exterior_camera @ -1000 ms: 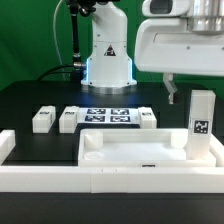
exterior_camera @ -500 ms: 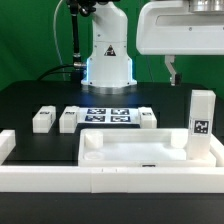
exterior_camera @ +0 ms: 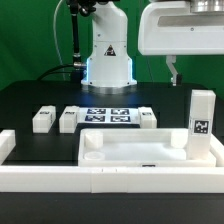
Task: Assemble desk
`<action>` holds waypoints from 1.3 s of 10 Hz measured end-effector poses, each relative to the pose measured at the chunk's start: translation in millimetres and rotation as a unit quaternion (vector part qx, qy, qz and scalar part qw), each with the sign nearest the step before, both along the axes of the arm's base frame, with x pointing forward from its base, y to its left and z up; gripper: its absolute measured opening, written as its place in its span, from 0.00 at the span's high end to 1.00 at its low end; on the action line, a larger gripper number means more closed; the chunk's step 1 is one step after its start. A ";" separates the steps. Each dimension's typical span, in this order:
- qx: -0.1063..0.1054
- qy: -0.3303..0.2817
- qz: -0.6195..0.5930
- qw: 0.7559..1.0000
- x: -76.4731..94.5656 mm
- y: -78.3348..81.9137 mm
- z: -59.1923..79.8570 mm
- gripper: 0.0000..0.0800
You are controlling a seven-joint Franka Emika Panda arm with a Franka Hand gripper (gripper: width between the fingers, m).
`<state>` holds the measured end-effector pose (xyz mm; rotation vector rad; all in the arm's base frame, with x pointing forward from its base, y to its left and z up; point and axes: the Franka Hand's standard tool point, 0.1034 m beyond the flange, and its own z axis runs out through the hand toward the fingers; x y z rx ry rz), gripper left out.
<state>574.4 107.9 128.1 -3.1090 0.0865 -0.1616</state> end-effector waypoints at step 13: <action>0.006 0.000 0.003 1.000 -68.3 -51.3 -40.6 0.19</action>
Offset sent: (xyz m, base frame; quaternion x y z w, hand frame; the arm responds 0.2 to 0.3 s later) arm 0.0000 0.0000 0.0000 0.0000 0.0000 0.0000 1.0000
